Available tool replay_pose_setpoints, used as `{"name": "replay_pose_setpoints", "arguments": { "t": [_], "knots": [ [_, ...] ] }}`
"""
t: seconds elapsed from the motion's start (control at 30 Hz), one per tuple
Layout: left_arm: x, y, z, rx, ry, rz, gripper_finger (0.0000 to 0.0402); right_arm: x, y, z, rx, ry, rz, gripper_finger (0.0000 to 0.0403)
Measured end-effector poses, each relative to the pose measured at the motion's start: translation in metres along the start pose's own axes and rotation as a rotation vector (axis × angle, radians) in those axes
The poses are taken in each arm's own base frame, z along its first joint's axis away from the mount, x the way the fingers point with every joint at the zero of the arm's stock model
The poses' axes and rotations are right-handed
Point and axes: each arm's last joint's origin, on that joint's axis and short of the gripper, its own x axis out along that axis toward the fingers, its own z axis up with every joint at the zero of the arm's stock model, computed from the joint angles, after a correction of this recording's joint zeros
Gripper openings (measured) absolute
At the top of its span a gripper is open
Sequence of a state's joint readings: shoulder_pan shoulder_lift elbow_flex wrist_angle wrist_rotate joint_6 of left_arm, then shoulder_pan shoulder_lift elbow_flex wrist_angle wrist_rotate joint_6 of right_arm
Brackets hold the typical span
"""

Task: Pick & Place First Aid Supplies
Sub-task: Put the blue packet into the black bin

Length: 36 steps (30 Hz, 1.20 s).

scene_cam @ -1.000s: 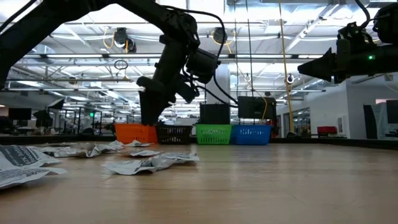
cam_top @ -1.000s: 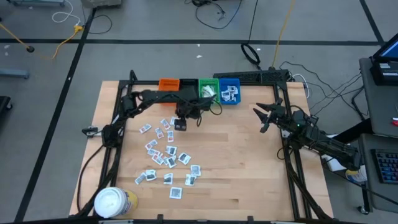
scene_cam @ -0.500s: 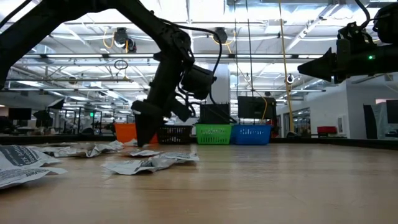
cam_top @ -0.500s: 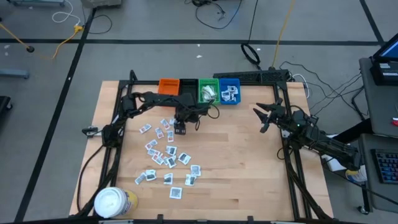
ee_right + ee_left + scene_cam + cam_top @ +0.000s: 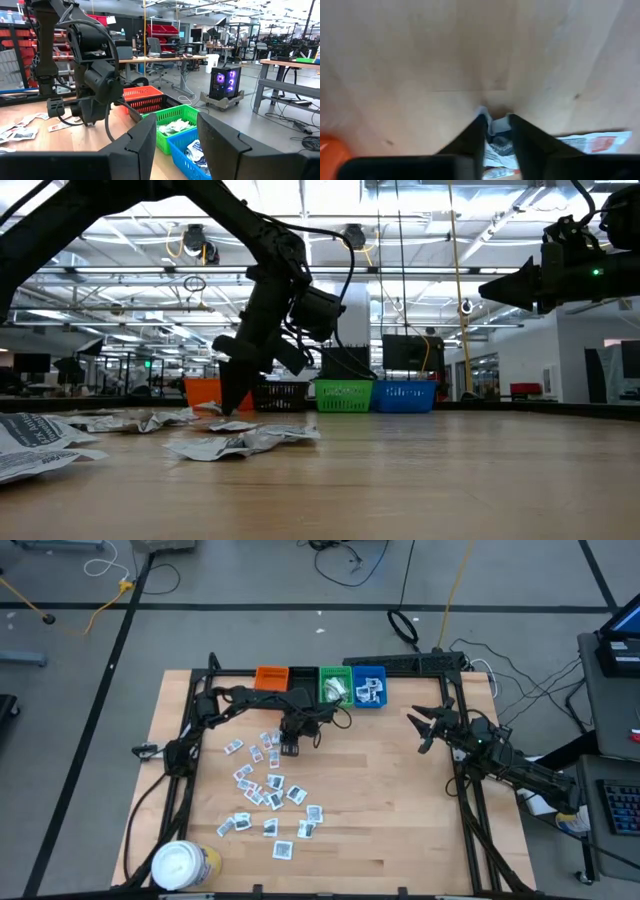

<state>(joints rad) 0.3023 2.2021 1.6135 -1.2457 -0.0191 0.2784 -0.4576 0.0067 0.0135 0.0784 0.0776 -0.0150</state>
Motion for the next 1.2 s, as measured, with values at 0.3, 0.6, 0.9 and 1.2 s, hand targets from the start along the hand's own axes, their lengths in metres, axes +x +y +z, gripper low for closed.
{"name": "replay_pose_setpoints", "arguments": {
  "t": [0.3,0.6,0.9,1.2],
  "knots": [
    [-0.016,-0.003,-0.006,-0.02,-0.048,-0.011,0.0017,0.0,0.0,0.0,0.0,0.0,0.0,0.0139],
    [-0.094,0.002,-0.056,-0.083,-0.286,0.05,0.0013,0.0,0.0,0.0,0.0,-0.001,0.0,0.0139],
    [-0.132,0.002,-0.084,-0.165,-0.462,0.065,0.0011,0.0,0.0,0.0,0.0,-0.001,0.0,0.0139],
    [-0.124,0.051,-0.085,-0.52,-0.532,0.017,0.001,0.0,0.0,0.0,0.0,0.0,0.0,0.0139]
  ]
}}
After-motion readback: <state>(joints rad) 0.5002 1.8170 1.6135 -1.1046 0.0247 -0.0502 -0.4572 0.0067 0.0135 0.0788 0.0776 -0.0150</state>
